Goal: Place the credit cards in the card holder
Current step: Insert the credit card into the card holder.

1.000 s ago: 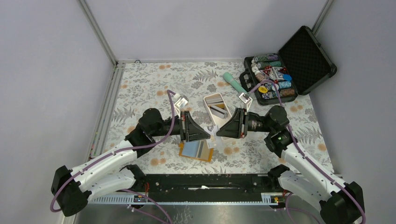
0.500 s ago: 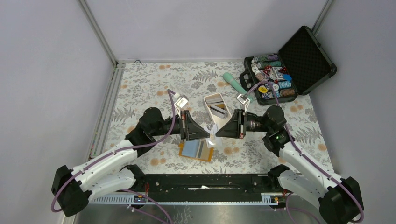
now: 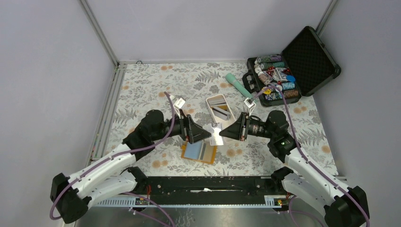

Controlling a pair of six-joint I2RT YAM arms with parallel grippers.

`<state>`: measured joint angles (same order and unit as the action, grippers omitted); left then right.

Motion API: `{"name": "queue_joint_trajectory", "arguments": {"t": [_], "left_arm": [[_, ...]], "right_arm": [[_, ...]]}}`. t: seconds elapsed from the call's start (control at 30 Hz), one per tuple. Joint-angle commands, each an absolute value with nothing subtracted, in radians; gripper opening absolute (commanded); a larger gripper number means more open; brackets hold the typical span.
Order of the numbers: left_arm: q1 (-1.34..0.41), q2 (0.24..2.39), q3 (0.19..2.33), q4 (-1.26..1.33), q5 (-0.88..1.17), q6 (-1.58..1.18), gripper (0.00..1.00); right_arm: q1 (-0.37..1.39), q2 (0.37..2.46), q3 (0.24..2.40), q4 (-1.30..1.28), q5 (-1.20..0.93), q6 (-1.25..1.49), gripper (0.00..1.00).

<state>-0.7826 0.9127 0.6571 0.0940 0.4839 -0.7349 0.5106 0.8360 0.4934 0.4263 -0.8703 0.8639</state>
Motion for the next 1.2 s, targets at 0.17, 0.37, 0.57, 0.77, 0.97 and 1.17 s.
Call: {"name": "queue_joint_trajectory", "arguments": {"t": [0.17,0.37,0.57,0.77,0.97,1.17], "left_arm": [[-0.671,0.660,0.646,-0.197,0.269,-0.652,0.99],[-0.643,0.620,0.595,-0.342,0.153,-0.709,0.99],[-0.637,0.701,0.489,-0.298,0.139,-0.818,0.99],[-0.637,0.809,0.445,-0.243,0.130,-0.825,0.97],[-0.637,0.912,0.408,-0.173,0.123,-0.837,0.87],[-0.637,0.978,0.381,-0.109,0.117,-0.853,0.71]], "right_arm": [[0.515,0.771,0.506,0.197,-0.665,0.745,0.00],[0.517,0.799,0.444,0.245,-0.650,0.854,0.00],[0.577,0.802,0.374,0.235,-0.509,0.959,0.00],[0.697,0.862,0.306,0.338,-0.347,1.074,0.00],[0.789,1.015,0.285,0.467,-0.202,1.153,0.00],[0.812,1.169,0.303,0.580,-0.159,1.186,0.00]]}}
